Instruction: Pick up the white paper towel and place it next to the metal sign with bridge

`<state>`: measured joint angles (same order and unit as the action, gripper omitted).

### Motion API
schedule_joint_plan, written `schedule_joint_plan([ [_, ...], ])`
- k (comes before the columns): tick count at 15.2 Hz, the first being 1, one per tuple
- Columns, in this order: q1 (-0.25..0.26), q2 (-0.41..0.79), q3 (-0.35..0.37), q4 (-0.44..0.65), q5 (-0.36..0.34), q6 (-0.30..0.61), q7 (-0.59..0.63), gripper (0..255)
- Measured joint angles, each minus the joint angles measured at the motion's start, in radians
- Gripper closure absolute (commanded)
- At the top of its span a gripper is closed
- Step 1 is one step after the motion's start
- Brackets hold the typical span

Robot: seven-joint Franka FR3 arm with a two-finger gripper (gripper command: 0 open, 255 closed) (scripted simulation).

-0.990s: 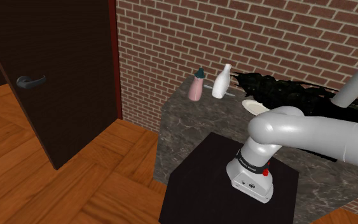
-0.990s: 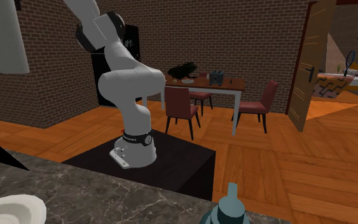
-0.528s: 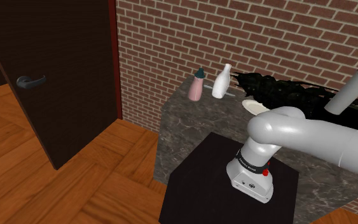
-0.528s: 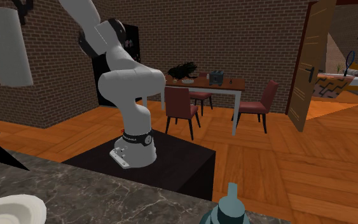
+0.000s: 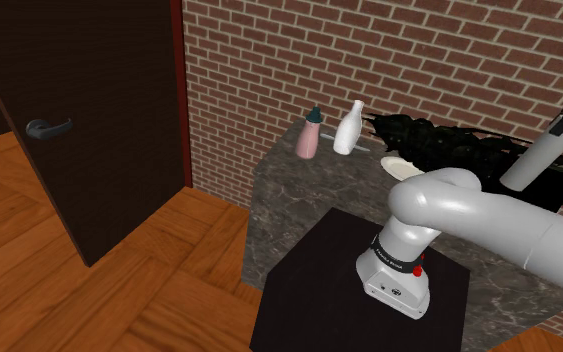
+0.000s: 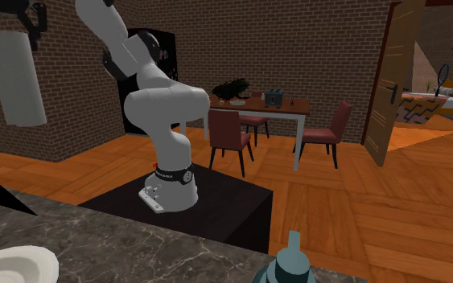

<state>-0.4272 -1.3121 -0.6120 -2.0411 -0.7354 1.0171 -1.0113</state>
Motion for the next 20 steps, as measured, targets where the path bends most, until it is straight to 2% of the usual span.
schedule_joint_plan([
  [20,-0.077,-0.208,-0.114,-0.302,-0.118,0.107,0.024,255],
])
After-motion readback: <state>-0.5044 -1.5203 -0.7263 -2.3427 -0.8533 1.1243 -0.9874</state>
